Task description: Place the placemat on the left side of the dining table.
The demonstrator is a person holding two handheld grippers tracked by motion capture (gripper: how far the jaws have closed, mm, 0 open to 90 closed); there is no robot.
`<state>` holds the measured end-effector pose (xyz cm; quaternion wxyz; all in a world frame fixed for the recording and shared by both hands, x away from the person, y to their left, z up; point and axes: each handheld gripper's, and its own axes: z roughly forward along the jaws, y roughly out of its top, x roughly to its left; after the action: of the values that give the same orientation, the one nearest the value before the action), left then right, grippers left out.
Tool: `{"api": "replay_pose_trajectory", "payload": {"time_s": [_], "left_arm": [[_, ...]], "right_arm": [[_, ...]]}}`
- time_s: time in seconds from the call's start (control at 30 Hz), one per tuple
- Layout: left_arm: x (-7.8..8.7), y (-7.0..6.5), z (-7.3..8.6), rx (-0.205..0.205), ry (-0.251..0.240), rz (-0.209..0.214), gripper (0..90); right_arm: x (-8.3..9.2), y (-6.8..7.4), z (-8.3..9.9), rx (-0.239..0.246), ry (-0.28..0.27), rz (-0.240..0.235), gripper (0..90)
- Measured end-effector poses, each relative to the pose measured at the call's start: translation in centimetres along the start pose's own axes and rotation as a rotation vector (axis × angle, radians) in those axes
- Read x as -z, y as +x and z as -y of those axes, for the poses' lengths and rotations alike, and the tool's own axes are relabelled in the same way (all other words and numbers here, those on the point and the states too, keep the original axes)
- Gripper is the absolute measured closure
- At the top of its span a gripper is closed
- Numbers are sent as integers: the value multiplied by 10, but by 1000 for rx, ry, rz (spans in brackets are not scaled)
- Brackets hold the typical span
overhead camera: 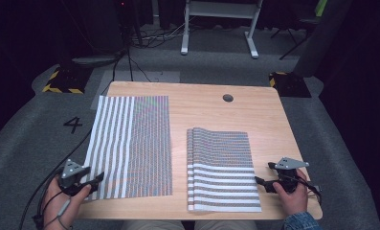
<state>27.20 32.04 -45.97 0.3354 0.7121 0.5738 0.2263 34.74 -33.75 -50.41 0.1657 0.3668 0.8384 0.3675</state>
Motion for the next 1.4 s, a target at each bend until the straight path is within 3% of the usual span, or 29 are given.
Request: {"api": "replay_pose_trajectory", "payload": {"time_s": [0.07, 0.17, 0.2, 0.23, 0.3, 0.37, 0.47, 0.7, 0.83, 1.0, 1.07, 1.1, 1.17, 1.2, 1.23, 1.27, 1.3, 1.33, 1.37, 1.4], "left_arm": [[-3, -7, -5, 44, -14, -57, 331], [-22, -25, -9, 76, -24, -79, 298], [-22, -25, -9, 76, -24, -79, 305], [-39, -37, -9, 53, -13, -90, 315], [-55, -47, -6, 29, -20, -133, 367], [-68, -51, -1, 20, 35, -122, 364], [-70, -48, -1, 55, 28, -106, 380], [-74, -48, -6, -14, 28, -43, 464], [-82, -50, -14, -75, 25, 7, 523], [-91, -57, -21, -200, 9, 0, 561], [-93, -60, -22, -224, 8, 8, 629], [-95, -65, -23, -265, 7, -1, 666], [-95, -66, -23, -266, 6, -4, 680], [-95, -63, -24, -223, 10, 3, 671], [-95, -63, -24, -223, 10, 3, 619], [-95, -62, -27, -105, -18, 26, 493], [-94, -64, -30, -55, -55, 35, 454], [-94, -64, -30, -55, -55, 35, 410], [-94, -67, -36, -29, -84, 33, 410], [-97, -75, -44, -4, -75, 24, 322]], "right_arm": [[0, 0, 0, 0, 0, 0, 135], [0, 0, 0, 0, 0, 0, 135], [0, 0, 0, 0, 0, 0, 135], [0, 0, 0, 0, 0, 0, 135], [0, 0, 0, 0, 0, 0, 135], [0, 0, 0, -1, 0, 0, 135], [0, 0, 0, -4, -1, 0, 135], [0, 0, 0, -5, -1, 0, 135], [0, 0, 0, -5, -1, 0, 135], [0, 0, 0, -6, -1, 0, 135], [0, 0, 0, -5, -1, 0, 135], [0, 0, 0, -5, -1, 0, 135], [0, 0, 0, -4, -2, 0, 135], [0, 0, 0, -5, -1, 0, 135], [0, 0, 0, -5, -1, 0, 135], [0, 0, 0, -5, -1, 0, 135], [0, 0, 0, -5, -1, 0, 135], [0, 0, 0, -5, -1, 0, 135], [0, 0, 0, -4, -1, 0, 135], [0, 0, 0, -4, -1, 0, 135]]}}
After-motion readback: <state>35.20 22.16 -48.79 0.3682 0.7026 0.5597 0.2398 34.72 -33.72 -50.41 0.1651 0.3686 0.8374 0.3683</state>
